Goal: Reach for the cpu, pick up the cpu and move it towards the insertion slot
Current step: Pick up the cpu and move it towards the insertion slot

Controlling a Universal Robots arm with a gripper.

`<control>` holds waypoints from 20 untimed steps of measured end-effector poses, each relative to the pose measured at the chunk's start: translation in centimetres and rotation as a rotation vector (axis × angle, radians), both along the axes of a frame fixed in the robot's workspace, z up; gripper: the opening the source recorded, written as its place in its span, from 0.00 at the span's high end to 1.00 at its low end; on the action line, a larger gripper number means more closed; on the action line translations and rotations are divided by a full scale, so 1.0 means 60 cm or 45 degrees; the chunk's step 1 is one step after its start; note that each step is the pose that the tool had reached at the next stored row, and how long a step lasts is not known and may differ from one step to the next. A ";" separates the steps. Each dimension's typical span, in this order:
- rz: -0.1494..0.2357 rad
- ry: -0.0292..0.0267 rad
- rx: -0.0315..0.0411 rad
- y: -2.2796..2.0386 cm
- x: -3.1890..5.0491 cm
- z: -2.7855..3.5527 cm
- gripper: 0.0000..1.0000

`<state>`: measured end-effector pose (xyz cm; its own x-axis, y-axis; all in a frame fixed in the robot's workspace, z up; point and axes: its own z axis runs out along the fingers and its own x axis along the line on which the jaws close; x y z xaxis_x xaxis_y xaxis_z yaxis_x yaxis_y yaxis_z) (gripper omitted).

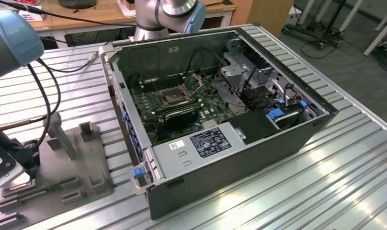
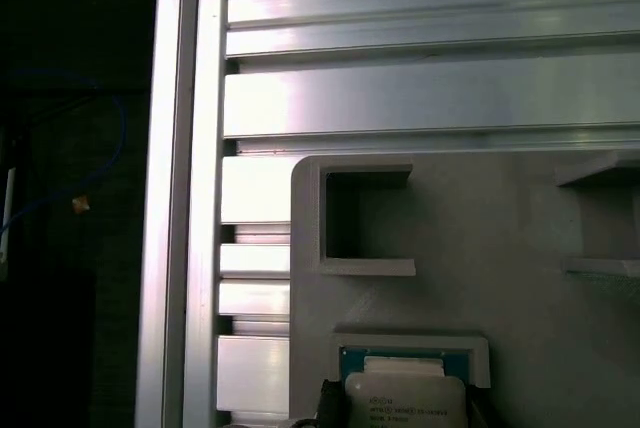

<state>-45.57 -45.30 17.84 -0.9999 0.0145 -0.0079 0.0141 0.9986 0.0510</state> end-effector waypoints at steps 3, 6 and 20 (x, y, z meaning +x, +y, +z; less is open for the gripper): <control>0.000 0.0000 0.0000 0.0000 0.000 0.000 0.45; 0.000 0.0000 0.0000 0.0000 0.000 0.000 0.45; 0.000 -0.0003 0.0000 0.0000 0.000 0.019 0.45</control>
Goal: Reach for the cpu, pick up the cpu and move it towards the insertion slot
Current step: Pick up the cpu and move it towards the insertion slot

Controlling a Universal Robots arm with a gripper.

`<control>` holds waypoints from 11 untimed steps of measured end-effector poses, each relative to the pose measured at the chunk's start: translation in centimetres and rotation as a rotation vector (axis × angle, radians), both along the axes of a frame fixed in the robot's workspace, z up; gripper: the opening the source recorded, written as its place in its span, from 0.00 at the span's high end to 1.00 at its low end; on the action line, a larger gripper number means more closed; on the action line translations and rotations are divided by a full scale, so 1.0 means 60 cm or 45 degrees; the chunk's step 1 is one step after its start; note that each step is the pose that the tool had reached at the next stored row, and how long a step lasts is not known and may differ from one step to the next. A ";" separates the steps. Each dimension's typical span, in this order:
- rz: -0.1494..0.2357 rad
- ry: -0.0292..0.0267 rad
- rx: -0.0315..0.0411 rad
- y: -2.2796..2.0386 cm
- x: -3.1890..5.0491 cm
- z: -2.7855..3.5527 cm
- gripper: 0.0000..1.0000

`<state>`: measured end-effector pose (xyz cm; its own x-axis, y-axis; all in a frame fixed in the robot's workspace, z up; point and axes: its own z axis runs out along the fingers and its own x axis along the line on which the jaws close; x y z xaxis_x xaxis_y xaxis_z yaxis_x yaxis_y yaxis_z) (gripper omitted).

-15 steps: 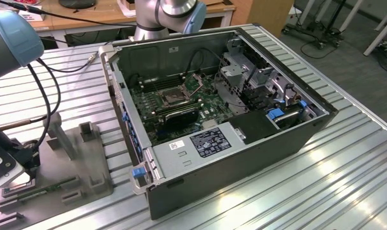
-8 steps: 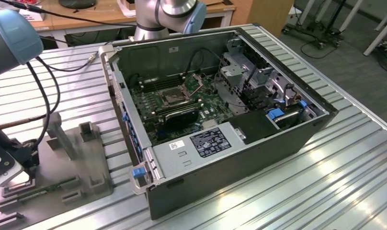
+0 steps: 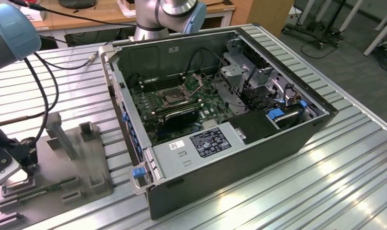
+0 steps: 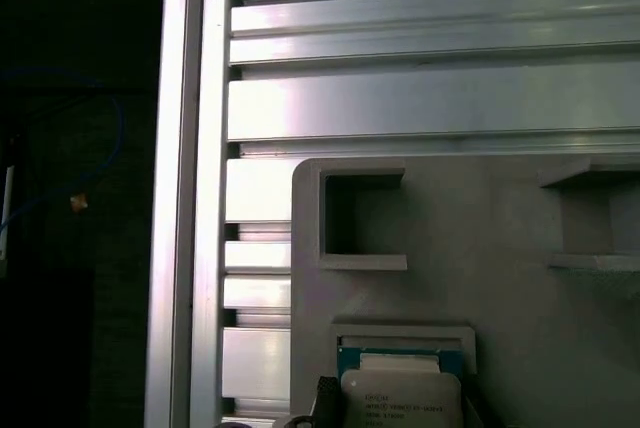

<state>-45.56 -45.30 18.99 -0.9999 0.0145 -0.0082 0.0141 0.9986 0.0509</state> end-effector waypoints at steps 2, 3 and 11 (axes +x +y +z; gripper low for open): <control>0.000 0.0002 -0.0003 0.0000 0.000 0.000 0.45; 0.000 0.0003 -0.0003 0.0000 0.000 0.000 0.45; 0.000 0.0003 -0.0004 0.0000 0.000 0.009 0.45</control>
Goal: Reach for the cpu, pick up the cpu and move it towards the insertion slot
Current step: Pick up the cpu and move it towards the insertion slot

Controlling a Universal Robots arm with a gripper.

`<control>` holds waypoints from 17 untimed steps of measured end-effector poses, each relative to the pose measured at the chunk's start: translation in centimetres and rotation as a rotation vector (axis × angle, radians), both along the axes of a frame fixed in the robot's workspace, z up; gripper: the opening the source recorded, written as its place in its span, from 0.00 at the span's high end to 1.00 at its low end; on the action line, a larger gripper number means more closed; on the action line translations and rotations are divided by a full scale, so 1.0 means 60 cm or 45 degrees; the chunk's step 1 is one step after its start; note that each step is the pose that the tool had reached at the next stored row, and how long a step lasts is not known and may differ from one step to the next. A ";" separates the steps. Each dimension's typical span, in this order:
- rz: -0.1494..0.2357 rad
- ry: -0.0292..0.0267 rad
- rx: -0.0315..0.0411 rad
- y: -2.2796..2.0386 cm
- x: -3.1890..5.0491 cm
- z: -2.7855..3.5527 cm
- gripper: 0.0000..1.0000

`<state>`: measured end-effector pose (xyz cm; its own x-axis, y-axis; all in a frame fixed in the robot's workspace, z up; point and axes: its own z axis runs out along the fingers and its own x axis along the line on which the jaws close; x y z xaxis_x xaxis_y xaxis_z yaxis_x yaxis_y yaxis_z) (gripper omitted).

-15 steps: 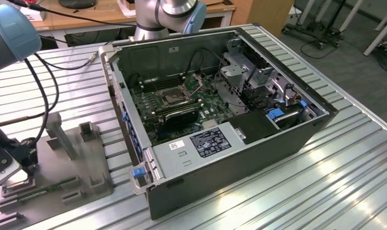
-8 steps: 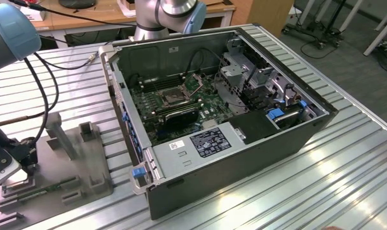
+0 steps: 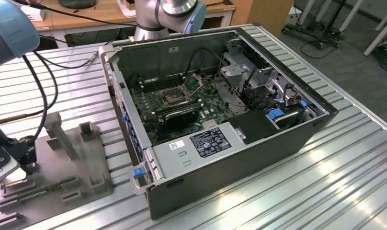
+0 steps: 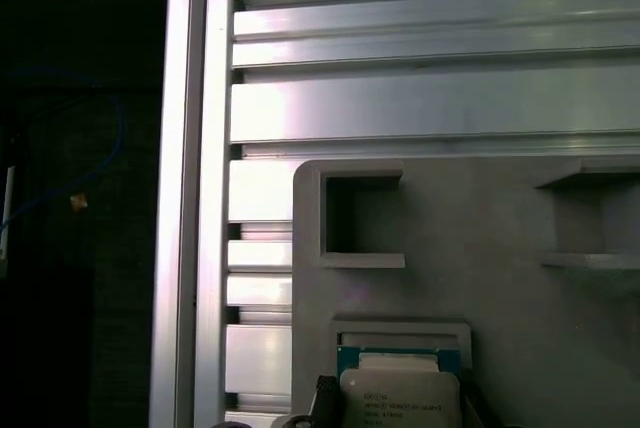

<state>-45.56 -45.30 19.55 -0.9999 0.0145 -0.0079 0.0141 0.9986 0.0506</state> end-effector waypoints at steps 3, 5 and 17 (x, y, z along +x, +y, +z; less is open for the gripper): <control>0.000 0.0000 0.0000 0.0000 0.000 0.003 0.45; 0.000 -0.0001 0.0001 0.0000 0.000 0.006 0.45; 0.000 0.0001 0.0000 0.0000 0.000 0.022 0.45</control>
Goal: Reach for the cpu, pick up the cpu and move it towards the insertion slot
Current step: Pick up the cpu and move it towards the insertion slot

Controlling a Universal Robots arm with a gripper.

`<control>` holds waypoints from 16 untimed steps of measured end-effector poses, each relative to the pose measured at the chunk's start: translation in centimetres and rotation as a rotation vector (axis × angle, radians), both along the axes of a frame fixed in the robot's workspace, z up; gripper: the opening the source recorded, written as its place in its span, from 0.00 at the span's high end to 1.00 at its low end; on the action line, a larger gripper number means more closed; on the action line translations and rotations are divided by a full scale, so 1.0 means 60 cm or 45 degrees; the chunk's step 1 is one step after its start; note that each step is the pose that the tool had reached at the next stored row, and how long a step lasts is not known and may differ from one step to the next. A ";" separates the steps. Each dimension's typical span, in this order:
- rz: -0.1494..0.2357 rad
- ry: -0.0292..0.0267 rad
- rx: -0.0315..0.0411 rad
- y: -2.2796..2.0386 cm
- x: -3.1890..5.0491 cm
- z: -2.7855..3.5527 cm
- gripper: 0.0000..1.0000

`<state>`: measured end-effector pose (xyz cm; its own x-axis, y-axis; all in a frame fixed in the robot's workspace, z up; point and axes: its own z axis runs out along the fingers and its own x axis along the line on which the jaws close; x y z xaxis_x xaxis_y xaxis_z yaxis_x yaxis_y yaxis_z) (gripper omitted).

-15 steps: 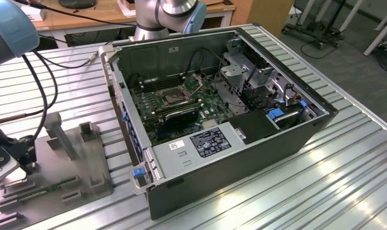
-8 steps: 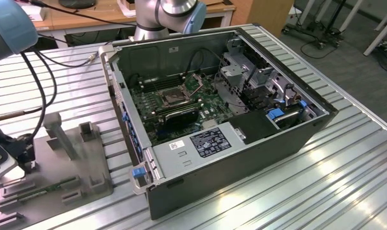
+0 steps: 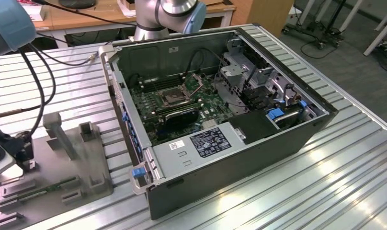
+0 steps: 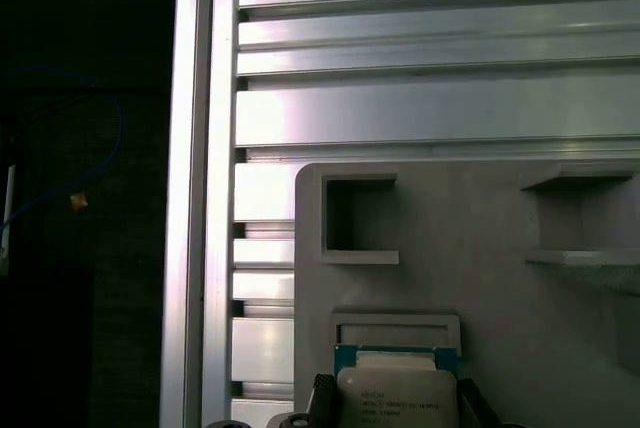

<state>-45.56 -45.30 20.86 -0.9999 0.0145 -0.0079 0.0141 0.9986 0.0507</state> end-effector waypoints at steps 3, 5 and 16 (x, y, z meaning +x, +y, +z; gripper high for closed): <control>0.000 -0.0002 0.0001 0.0000 0.000 0.003 0.45; 0.000 -0.0003 0.0001 0.0000 0.000 0.005 0.45; 0.000 -0.0002 0.0001 0.0000 0.000 0.013 0.45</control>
